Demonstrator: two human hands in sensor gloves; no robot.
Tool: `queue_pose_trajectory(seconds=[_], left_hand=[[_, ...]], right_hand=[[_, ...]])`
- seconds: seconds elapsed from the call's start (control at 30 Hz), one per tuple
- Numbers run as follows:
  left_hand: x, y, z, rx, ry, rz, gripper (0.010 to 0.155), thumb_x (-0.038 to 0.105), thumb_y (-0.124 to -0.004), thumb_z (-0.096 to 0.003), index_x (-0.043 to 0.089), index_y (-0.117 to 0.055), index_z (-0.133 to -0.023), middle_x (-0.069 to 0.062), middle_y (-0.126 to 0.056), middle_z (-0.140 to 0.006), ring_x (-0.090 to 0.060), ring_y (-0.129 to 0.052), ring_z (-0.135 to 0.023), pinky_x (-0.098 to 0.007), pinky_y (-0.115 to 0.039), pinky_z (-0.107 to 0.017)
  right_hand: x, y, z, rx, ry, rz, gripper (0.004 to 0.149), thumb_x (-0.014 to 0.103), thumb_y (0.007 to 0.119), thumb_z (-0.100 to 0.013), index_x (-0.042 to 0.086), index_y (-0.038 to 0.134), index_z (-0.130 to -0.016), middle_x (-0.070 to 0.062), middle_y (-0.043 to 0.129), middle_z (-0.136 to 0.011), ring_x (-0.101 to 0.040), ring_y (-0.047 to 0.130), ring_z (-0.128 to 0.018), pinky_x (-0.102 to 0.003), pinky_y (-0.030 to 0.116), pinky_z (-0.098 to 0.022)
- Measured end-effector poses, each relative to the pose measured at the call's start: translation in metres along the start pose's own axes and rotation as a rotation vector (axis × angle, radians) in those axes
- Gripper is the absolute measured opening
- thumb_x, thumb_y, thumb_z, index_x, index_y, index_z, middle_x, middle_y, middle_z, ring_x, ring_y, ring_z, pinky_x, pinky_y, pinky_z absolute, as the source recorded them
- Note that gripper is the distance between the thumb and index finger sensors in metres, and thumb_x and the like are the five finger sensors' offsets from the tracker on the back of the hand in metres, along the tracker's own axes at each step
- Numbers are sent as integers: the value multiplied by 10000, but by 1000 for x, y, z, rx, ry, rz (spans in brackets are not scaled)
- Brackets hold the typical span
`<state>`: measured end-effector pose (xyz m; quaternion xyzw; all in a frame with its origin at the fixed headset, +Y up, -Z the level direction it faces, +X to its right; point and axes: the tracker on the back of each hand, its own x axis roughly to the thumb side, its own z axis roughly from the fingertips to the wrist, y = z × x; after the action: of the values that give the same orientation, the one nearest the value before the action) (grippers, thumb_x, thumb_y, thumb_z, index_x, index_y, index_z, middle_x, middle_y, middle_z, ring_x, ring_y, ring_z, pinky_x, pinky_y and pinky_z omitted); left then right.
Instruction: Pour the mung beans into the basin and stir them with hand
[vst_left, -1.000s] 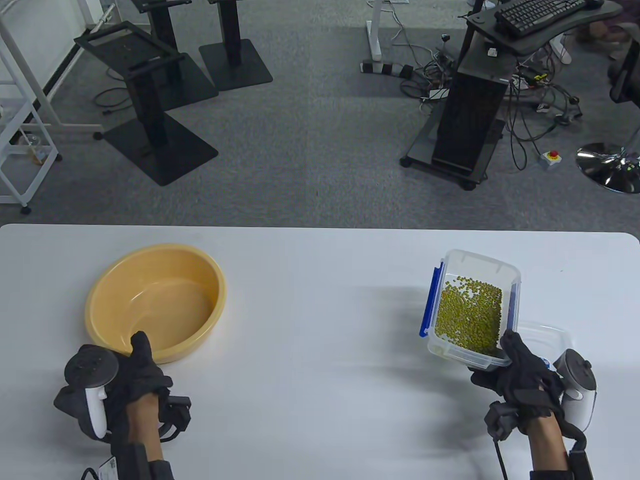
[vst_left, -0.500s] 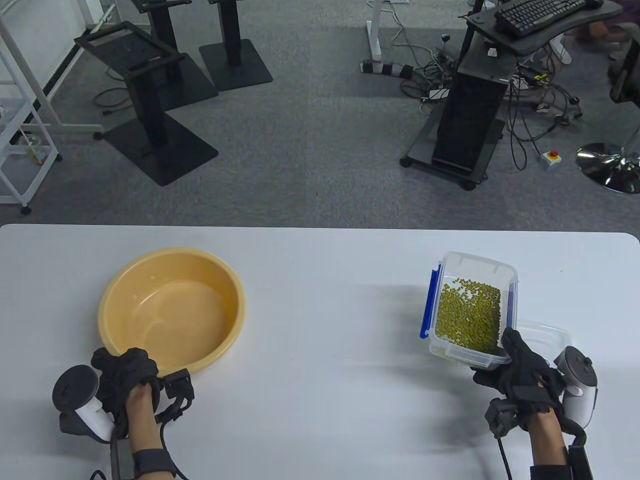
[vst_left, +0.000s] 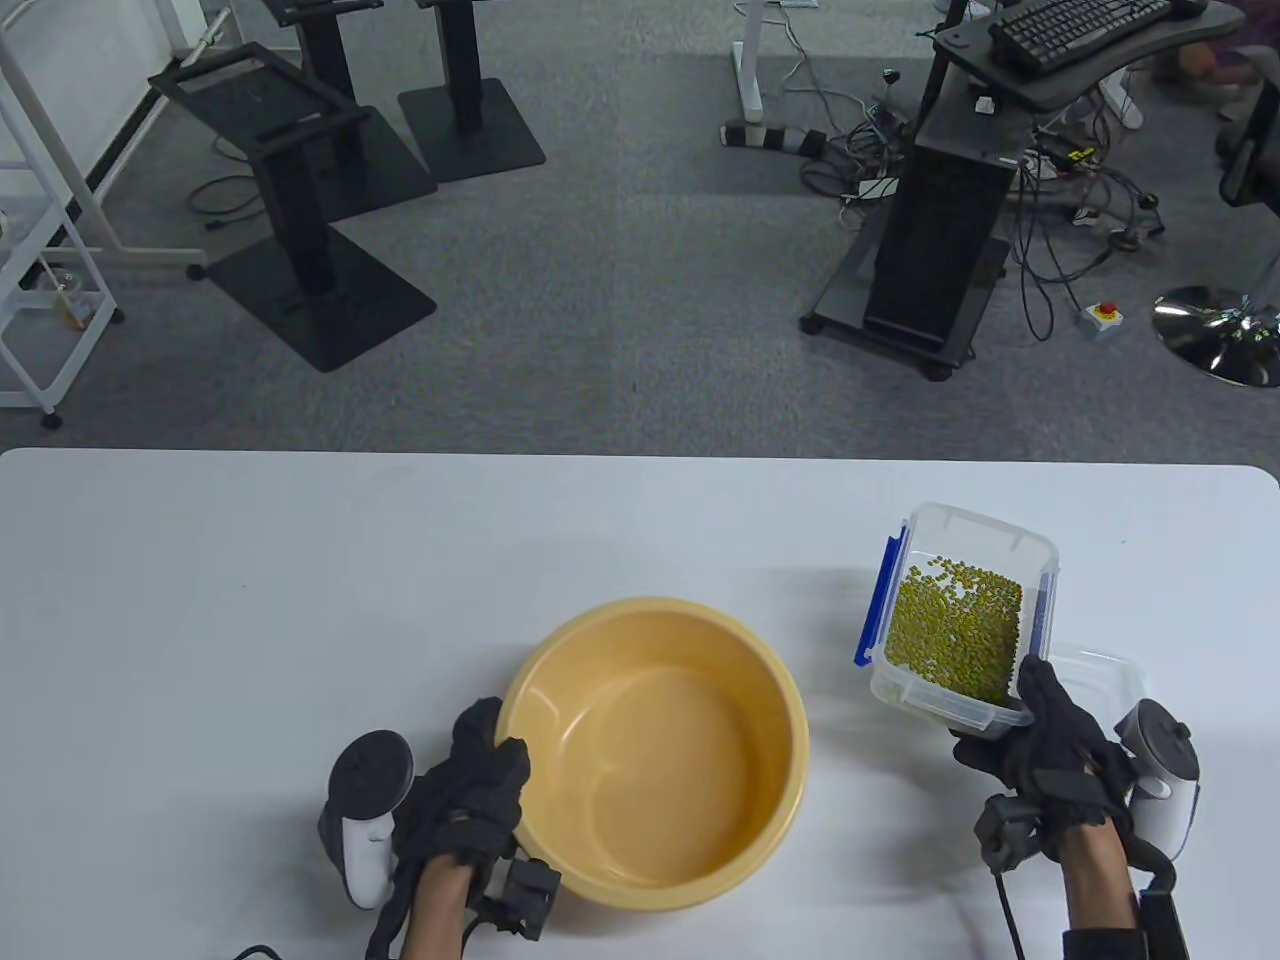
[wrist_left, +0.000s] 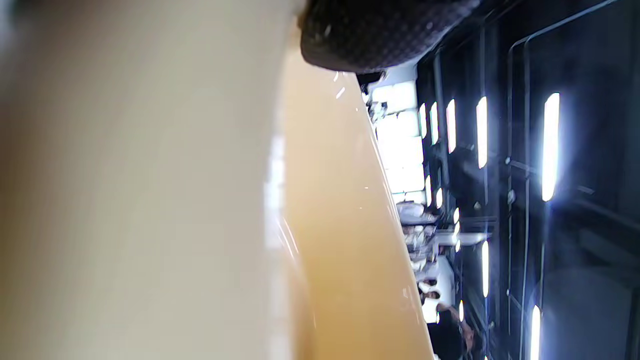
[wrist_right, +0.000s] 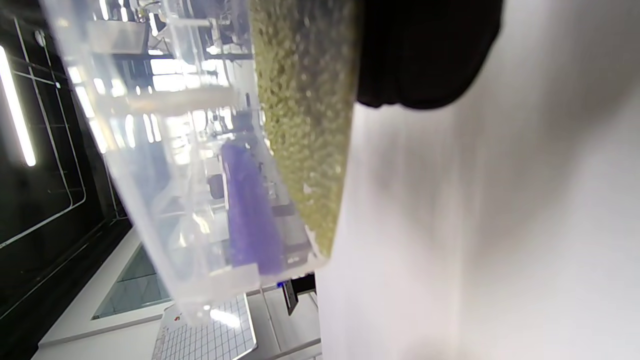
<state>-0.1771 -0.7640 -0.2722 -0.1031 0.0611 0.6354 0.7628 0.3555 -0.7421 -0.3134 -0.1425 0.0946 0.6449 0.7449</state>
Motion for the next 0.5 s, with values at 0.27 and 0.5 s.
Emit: queue_pose_trajectory(seconds=[0.27,0.5], left_hand=[[-3,-18,-4,-170,0,-55,679,354,-673,-585,80,-355,-1118,-412,-754,-899,-435,-1044,-287,-445,-883,-130],[13,10,9,159,-156,-330,722,526,-670,-571,177,-477,-1172,-337,-439,-1136,-654,-476,-962,-764,-525,-580]], right_hand=[[-8,8,0,43,6,-42,1052,681,646,-353,37,40,-923,-267,415,-857,-384,745,-736,-466,767,-490],[2,35,11,47,-38,-48,1159,590,824,-273,105,-39,-875,-199,345,-892,-387,691,-805,-462,799,-524]])
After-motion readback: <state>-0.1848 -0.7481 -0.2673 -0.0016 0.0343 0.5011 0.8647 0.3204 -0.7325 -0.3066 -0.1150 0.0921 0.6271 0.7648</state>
